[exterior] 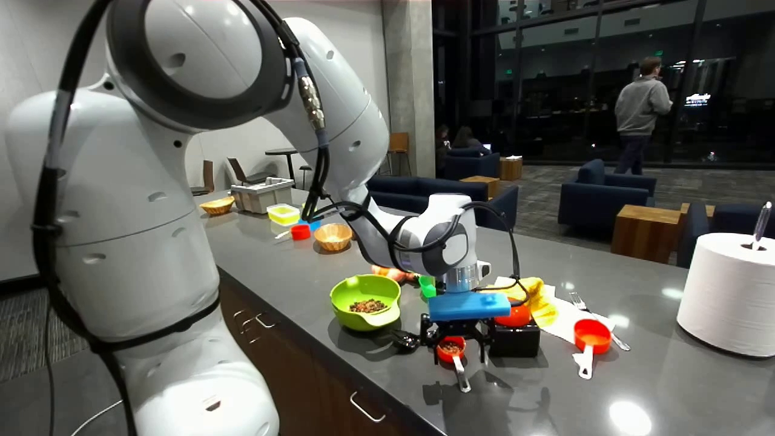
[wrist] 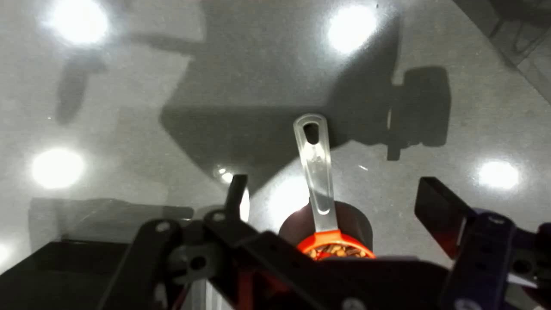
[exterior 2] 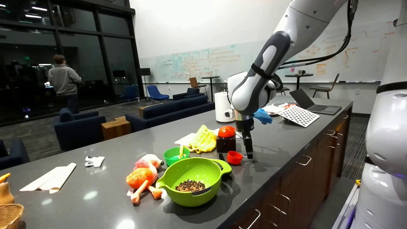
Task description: Pour the contents from the measuring cup on the left into the light green bowl.
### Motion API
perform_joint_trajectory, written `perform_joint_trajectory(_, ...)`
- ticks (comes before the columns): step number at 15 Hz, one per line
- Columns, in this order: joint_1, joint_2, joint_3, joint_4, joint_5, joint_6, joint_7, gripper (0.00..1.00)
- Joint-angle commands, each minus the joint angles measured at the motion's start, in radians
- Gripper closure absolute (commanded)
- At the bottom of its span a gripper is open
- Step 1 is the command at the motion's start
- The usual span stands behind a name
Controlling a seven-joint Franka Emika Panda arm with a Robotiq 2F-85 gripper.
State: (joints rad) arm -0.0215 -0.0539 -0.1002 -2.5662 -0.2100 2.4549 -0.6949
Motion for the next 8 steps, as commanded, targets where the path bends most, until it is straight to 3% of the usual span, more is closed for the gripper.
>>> perform_joint_trajectory(1, -0.012, 0.052, 0.009, 0.014, 0.009, 0.029, -0.027, 0.00)
perform_joint_trajectory(6, -0.019, 0.102, 0.016, 0.020, 0.023, 0.056, -0.059, 0.00)
perform_joint_trajectory(8, -0.023, 0.118, 0.019, 0.023, 0.022, 0.066, -0.070, 0.26)
